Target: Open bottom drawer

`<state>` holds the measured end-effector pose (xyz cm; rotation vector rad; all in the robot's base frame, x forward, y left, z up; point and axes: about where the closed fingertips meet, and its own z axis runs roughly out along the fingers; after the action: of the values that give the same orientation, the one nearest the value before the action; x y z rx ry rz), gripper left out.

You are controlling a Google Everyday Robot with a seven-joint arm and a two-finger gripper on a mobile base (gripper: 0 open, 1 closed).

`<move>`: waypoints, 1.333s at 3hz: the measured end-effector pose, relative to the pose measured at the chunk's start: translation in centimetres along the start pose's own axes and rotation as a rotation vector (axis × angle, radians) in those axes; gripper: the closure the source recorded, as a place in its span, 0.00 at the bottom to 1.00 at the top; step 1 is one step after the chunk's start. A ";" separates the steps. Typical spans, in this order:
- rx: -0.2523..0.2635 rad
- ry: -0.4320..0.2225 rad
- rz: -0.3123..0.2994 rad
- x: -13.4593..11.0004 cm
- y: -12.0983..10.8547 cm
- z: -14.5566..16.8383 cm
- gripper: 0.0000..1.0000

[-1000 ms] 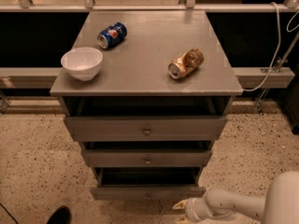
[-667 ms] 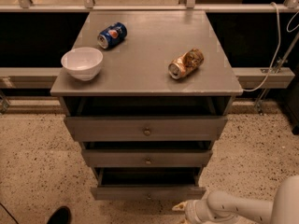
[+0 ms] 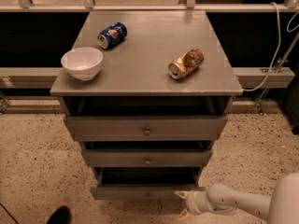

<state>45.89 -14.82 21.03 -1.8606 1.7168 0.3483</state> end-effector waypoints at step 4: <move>0.025 0.049 0.045 7.0 -6.0 4.4 0.12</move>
Offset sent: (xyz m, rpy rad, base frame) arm 0.0778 -0.0371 -0.0435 -0.0431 -0.0274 -0.0564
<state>53.49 -18.03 15.04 -1.8291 1.7894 0.2995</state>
